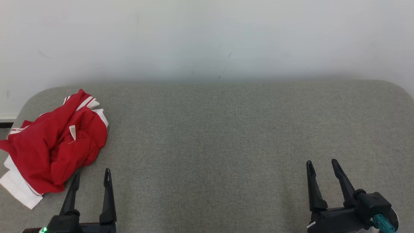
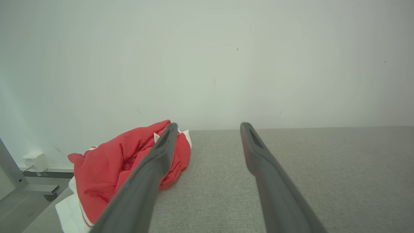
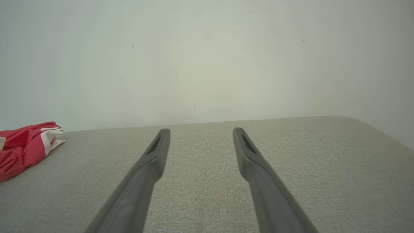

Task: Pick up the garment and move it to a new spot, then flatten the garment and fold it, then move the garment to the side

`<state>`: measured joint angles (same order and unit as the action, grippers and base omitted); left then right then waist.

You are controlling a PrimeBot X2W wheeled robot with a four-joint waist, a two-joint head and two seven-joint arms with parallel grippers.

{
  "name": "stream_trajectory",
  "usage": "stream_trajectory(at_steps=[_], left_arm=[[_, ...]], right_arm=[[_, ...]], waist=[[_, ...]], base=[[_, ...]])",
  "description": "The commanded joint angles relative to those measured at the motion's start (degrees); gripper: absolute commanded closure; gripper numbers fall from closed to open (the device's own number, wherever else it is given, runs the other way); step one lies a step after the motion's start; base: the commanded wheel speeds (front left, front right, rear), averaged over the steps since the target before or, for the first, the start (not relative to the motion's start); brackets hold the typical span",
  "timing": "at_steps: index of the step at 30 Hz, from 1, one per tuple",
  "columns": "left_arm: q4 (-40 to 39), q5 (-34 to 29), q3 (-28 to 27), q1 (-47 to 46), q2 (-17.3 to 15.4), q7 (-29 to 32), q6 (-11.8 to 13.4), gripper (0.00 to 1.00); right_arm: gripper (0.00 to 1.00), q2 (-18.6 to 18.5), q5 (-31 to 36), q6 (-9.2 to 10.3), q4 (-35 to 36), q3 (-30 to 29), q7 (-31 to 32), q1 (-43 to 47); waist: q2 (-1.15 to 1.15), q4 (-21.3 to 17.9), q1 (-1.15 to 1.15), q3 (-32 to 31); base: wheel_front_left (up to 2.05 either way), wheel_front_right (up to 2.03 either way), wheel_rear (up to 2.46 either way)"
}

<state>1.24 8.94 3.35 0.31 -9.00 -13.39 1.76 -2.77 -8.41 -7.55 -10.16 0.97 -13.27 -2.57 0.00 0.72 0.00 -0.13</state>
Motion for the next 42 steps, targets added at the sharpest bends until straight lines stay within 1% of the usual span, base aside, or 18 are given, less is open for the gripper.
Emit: stream_trajectory(at_steps=[1, 6, 10, 16, 23, 34, 42], left_arm=[[-0.49, -1.11, 0.05, 0.63, 0.02, -0.35, 0.07, 0.00], [-1.04, -2.97, -0.09, 0.81, 0.08, -0.90, -0.13, 0.00], [-1.44, -4.26, -0.61, 1.13, -0.19, -1.32, -0.62, 0.00], [-2.13, -6.57, -1.13, 1.46, -0.05, -1.94, -1.04, 0.00], [-2.01, -5.78, -1.68, 1.73, 0.58, -1.85, -2.42, 0.00], [-1.27, -4.57, -2.63, 1.74, 1.65, -1.85, -5.31, 0.00], [-0.48, -4.14, -3.17, 1.90, 2.26, -1.85, -6.38, 0.00]], right_arm=[[0.00, -0.17, 1.06, 0.10, 0.36, -0.13, -0.56, 0.19], [0.00, -0.16, 2.35, 0.11, 0.40, -0.68, -1.04, 0.28], [0.00, -0.17, 2.15, 0.11, 0.41, -1.21, -1.47, 0.35], [0.00, -0.17, 4.01, 0.12, 0.49, -1.53, -2.03, 0.49], [0.00, -0.17, 2.85, 0.12, 0.27, -1.28, -2.01, 0.59], [0.00, -0.17, 1.88, 0.12, -0.24, -1.37, -2.01, 0.43], [0.00, -0.17, 1.55, 0.12, -0.57, -1.28, -1.94, 0.60]], waist=[[0.00, -0.02, 0.00, 0.02], [0.00, -0.07, 0.00, 0.13], [0.00, -0.07, 0.00, 0.19], [0.00, -0.05, 0.00, 0.24], [0.00, -0.09, 0.00, 0.27], [0.00, -0.04, 0.00, 0.08], [0.00, 0.21, 0.00, -0.16]], base=[[0.00, 0.00, 0.00], [0.00, 0.00, 0.00], [0.00, 0.00, 0.00], [0.00, 0.00, 0.00], [0.00, 0.00, 0.00], [0.00, 0.00, 0.00], [0.00, 0.00, 0.00]])
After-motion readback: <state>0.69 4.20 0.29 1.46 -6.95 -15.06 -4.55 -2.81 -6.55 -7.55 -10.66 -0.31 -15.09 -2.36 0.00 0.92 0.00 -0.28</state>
